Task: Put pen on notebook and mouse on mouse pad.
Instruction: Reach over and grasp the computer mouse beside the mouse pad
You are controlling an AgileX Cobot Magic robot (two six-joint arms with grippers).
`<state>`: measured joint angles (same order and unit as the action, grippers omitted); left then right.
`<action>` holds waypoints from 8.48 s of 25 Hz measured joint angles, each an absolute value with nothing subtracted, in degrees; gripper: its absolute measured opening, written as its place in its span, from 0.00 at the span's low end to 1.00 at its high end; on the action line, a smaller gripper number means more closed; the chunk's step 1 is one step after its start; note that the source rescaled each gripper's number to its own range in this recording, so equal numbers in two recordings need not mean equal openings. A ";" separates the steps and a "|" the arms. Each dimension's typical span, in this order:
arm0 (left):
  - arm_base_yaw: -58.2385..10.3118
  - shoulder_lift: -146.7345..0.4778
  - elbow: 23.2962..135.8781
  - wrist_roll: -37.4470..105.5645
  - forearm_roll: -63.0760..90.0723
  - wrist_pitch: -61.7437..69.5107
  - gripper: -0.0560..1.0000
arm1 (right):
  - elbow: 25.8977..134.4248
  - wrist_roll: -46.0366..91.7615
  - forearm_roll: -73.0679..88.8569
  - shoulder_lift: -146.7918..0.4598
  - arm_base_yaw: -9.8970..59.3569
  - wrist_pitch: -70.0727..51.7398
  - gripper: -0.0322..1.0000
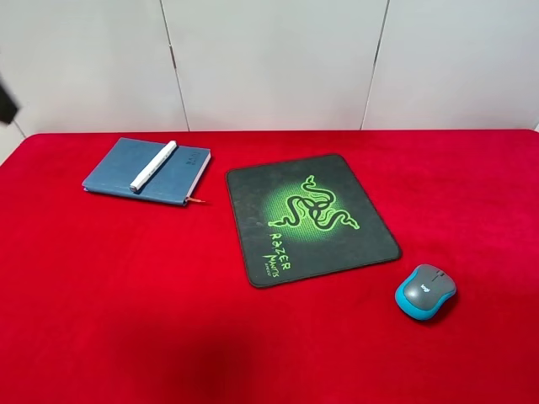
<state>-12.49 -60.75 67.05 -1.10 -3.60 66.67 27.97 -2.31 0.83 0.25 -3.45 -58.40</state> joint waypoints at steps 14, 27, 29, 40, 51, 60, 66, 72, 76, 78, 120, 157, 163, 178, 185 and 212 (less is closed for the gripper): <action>-12.49 -20.85 49.18 -2.23 -3.60 66.75 0.97 | 27.97 -2.31 0.83 0.25 -3.45 -58.40 1.00; -8.62 -2.71 36.58 0.00 0.92 66.53 1.00 | 27.97 -2.31 0.83 0.25 -3.45 -58.40 1.00; -6.01 -1.29 34.39 0.60 1.05 66.05 1.00 | 27.97 -2.31 0.83 0.25 -3.45 -58.40 1.00; -0.37 0.20 28.18 7.78 2.50 60.99 1.00 | 27.97 -2.31 0.83 0.25 -3.45 -58.40 1.00; -0.37 0.20 28.18 7.99 2.50 60.93 1.00 | 27.97 -2.31 0.83 0.25 -3.45 -58.40 1.00; -0.37 0.20 28.18 7.99 2.50 60.93 1.00 | 27.97 -2.31 0.83 0.25 -3.45 -58.40 1.00; -0.37 0.20 28.18 7.99 2.50 60.93 1.00 | 27.97 -2.31 0.83 0.25 -3.45 -58.40 1.00; -0.37 0.20 28.18 7.99 2.50 60.93 1.00 | 27.97 -2.31 0.83 0.25 -3.45 -58.40 1.00; -0.37 0.20 28.18 7.99 2.50 60.93 1.00 | 27.97 -2.31 0.83 0.25 -3.45 -58.40 1.00; -0.37 0.20 28.18 7.99 2.50 60.93 1.00 | 27.97 -2.31 0.83 0.25 -3.45 -58.40 1.00; -0.37 0.20 28.18 7.99 2.50 60.87 1.00 | 54.46 -15.81 3.14 -63.99 14.86 -67.51 1.00; -0.36 0.20 28.18 7.99 2.50 60.87 1.00 | 49.63 -52.64 3.07 -93.82 20.59 -50.09 1.00; -0.36 0.20 28.18 7.99 2.50 60.87 1.00 | 46.89 -53.59 3.99 -95.54 20.59 -45.77 1.00; -0.36 0.20 28.18 7.99 2.50 60.87 1.00 | 45.16 -55.45 4.88 -100.72 20.41 -39.99 1.00; -0.36 0.20 28.18 7.99 2.50 60.87 1.00 | 45.16 -56.03 3.90 -101.59 20.36 -39.73 1.00; -0.36 0.20 28.18 7.99 2.50 60.87 1.00 | 45.16 -56.03 1.97 -101.29 20.36 -41.30 0.03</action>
<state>-0.36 0.20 28.18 7.99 2.50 60.87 45.16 -56.03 1.97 -101.29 20.36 -41.30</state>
